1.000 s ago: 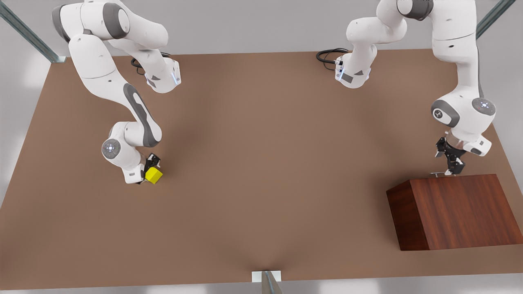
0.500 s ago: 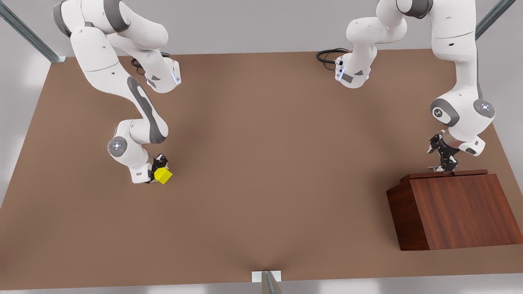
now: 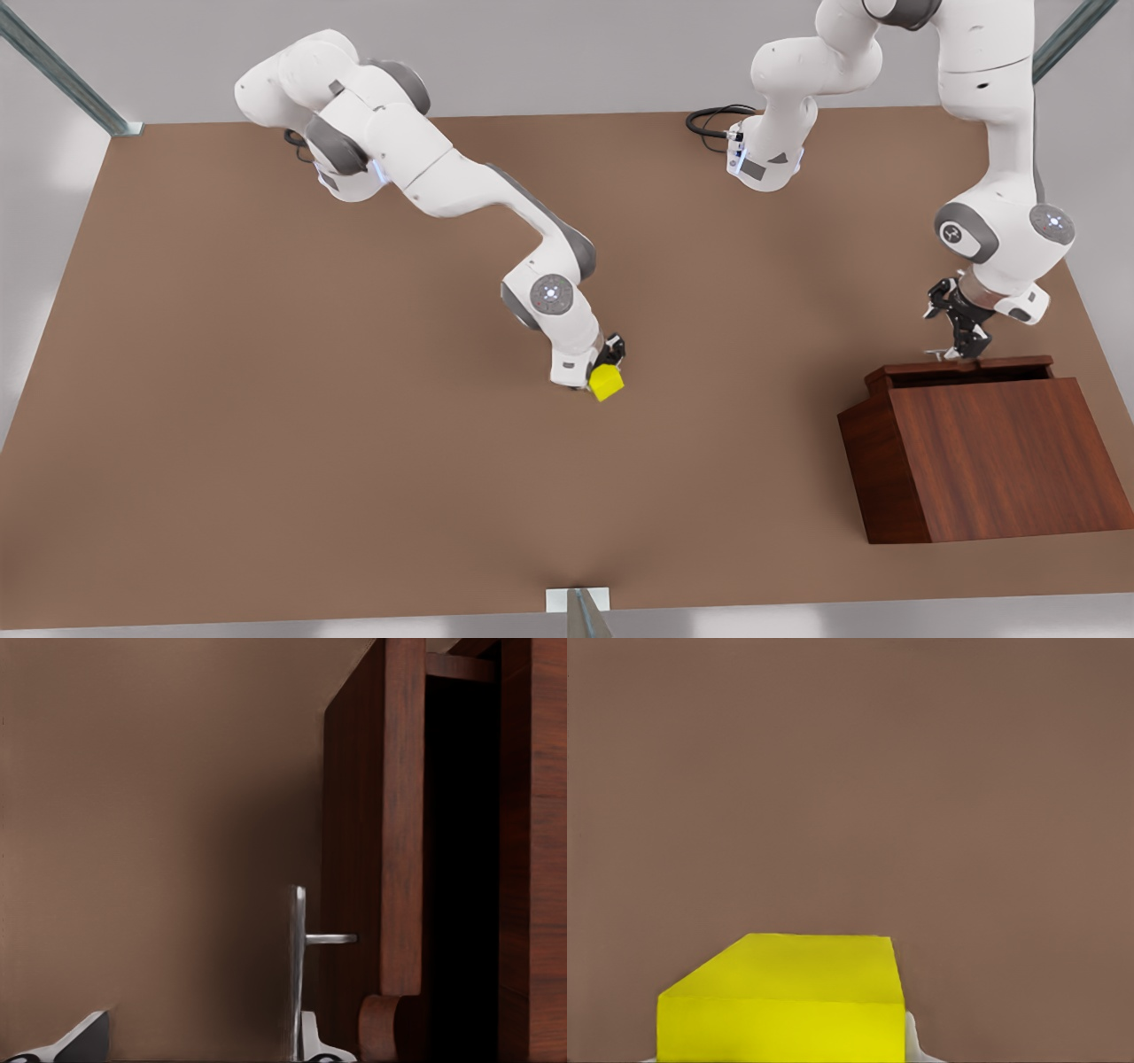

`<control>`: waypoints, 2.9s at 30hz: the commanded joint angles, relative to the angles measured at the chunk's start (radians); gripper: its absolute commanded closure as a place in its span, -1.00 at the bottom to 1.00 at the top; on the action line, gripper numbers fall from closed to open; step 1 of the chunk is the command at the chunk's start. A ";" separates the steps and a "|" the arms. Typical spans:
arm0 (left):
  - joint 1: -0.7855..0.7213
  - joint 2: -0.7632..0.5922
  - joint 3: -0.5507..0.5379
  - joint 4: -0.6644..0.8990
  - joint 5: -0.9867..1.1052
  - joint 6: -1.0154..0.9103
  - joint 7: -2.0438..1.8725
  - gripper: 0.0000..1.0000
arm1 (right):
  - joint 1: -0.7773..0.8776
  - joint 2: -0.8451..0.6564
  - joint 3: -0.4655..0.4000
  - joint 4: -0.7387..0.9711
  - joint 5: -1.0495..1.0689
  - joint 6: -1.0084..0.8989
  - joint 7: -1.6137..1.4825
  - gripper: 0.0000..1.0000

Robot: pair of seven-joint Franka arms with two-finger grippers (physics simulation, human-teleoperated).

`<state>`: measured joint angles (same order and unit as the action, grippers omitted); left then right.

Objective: Open the drawer with left arm, place the square in the middle with right arm, and place the square in the drawer with left arm

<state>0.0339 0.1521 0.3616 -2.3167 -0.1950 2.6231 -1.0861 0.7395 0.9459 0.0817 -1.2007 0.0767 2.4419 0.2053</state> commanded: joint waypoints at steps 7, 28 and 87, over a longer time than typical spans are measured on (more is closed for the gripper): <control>0.000 -0.039 0.020 -0.050 0.003 -0.002 0.000 -1.00 | 0.109 0.105 -0.023 0.188 -0.071 -0.047 0.194 -0.26; -0.193 0.066 -0.002 0.749 0.035 -0.977 1.111 -1.00 | -0.511 -0.736 -0.076 -0.494 -0.072 -0.380 0.016 -1.00; -0.577 0.469 -0.380 0.441 0.270 -0.143 1.421 -0.52 | -0.772 -0.746 -0.141 -0.218 -0.032 -0.784 -0.250 -1.00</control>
<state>-0.5430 0.6212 -0.0184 -1.8761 0.0761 2.4804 0.3344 -0.0320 0.1995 -0.0598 -1.4190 0.0445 1.6568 -0.0445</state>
